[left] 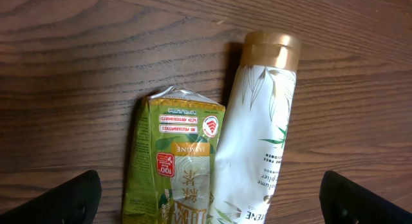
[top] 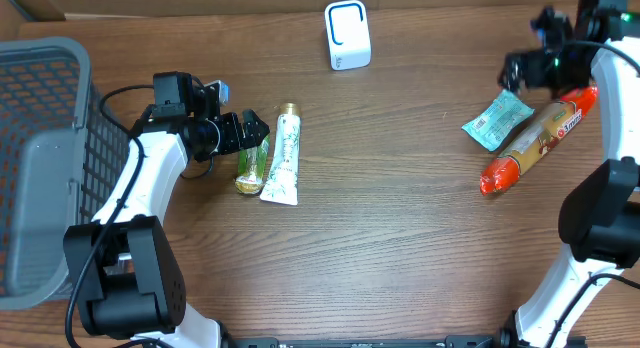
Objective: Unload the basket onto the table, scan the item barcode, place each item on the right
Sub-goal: 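Place the mint-green packet beside the spaghetti pack on the right, then grasp the white lotion tube with the right gripper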
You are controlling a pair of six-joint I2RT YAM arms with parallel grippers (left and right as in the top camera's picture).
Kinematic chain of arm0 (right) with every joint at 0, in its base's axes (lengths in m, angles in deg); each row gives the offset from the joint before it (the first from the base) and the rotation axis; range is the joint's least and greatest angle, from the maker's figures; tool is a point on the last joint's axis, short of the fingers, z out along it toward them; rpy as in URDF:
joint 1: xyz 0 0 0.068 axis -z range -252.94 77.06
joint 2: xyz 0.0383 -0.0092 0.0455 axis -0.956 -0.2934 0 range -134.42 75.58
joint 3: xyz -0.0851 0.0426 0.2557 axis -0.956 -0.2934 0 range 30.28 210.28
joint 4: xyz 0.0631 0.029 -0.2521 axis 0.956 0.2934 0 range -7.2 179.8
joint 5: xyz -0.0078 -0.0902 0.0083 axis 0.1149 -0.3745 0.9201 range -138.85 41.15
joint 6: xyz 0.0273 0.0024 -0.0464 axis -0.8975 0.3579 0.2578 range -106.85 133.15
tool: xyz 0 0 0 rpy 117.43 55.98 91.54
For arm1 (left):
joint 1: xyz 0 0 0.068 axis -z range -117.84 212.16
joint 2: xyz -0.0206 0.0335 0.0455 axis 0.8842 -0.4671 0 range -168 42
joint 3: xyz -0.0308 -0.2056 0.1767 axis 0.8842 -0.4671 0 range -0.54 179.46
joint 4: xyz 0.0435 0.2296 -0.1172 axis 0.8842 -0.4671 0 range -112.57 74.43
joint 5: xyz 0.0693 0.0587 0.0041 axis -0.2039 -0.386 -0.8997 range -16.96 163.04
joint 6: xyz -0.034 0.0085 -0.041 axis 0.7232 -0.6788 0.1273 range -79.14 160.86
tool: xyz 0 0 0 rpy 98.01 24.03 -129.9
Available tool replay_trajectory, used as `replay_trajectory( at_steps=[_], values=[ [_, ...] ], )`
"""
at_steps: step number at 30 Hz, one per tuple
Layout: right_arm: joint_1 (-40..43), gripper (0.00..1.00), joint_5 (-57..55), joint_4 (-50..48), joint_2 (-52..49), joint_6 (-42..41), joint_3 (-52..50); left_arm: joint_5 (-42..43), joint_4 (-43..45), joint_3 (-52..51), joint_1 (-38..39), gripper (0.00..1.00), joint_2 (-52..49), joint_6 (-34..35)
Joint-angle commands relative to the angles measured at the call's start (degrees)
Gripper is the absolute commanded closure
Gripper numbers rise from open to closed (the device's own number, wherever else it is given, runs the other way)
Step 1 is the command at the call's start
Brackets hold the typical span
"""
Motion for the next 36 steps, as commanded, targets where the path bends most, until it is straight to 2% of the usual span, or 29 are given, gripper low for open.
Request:
replay_trajectory(
  at_steps=[1,3,5,7,13,18,25,32,36],
  values=[
    [-3.8,0.0,26.4,-2.6,2.2,-7.1,2.9,0.0,0.0,0.7,-0.3,0.0,0.0,-0.5],
    [-6.3,0.0,38.9,-5.7,1.4,-7.1,2.0,0.0,0.0,0.7,-0.3,0.0,0.0,-0.5],
    [-9.7,0.0,42.6,-9.3,0.6,-8.5,0.5,0.0,0.0,0.7,-0.3,0.01,0.0,-0.5],
    [-14.0,0.0,37.7,-12.6,0.0,-12.7,-1.4,0.0,0.1,0.7,-0.3,0.0,0.0,-0.5],
    [-28.5,0.04,12.5,-17.5,-2.2,-25.4,-5.1,0.0,0.1,0.7,-0.3,0.01,0.0,-0.5],
    [-37.8,0.05,0.5,-20.2,-4.9,-33.7,-5.4,0.0,0.0,0.7,-0.3,0.0,0.0,-0.5],
    [-45.4,0.13,-6.1,-23.2,-10.4,-41.8,-5.4,0.0,0.0,0.7,-0.3,0.01,0.0,-0.5],
    [-46.4,0.25,-7.5,-24.5,-12.9,-44.8,-5.8,0.0,0.0,0.7,-0.3,0.0,0.0,-0.5],
    [-47.2,0.25,-7.3,-24.6,-14.3,-46.5,-5.9,0.0,0.0,0.7,-0.3,0.01,0.0,-0.5]
  ],
)
